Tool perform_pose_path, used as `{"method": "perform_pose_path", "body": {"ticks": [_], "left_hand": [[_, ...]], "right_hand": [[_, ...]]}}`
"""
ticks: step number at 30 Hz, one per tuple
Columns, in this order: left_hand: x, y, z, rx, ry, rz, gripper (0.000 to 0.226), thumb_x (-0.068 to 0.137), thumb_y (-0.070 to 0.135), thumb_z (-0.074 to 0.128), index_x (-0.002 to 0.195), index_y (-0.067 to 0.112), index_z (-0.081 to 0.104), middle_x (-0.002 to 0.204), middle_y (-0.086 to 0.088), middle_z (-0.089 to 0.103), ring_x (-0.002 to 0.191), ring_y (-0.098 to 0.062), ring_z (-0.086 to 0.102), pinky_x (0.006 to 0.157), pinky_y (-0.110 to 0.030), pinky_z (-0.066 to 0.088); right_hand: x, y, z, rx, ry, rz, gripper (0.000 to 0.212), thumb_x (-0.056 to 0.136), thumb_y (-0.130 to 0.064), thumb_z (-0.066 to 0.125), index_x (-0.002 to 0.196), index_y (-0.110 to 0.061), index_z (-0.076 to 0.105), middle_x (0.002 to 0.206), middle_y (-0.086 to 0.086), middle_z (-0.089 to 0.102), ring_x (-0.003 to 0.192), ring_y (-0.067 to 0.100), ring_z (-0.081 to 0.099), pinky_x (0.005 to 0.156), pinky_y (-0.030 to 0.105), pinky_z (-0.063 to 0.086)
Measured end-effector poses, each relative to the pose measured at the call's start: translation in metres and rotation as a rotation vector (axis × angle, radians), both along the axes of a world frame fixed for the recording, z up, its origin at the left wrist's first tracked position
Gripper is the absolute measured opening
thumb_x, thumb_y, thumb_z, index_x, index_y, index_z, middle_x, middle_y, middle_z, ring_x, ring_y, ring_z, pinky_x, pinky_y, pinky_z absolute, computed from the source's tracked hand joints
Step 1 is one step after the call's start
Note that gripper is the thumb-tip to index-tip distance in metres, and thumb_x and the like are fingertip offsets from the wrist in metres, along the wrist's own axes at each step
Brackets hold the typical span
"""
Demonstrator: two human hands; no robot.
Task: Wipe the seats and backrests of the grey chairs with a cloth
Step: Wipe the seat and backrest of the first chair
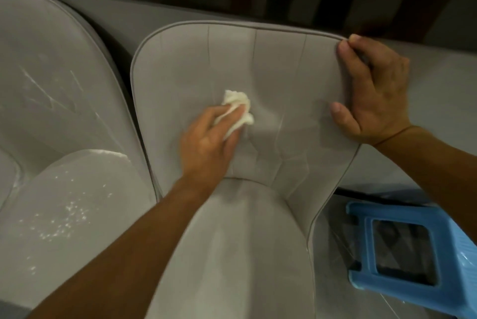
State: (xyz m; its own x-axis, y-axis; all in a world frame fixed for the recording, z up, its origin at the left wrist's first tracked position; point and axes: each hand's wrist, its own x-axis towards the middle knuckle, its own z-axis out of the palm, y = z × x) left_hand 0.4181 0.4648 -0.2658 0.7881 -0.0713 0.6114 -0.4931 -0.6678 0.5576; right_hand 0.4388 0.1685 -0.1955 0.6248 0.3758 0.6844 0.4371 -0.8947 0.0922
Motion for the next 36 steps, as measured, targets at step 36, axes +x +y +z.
{"method": "perform_pose_path", "body": {"ticks": [36], "left_hand": [[-0.048,0.066,-0.018,0.278,0.227,0.298,0.043,0.089,0.024,0.077,0.130,0.034,0.068,0.114,0.001,0.062,0.095,-0.019,0.062,0.068,-0.030,0.047]], "right_hand": [[0.005,-0.001,-0.008,-0.016,0.012,-0.015,0.068,0.095,-0.047,0.041,0.150,-0.007,0.036,0.149,0.011,0.029,0.131,0.035,0.038,0.102,0.050,0.034]]}}
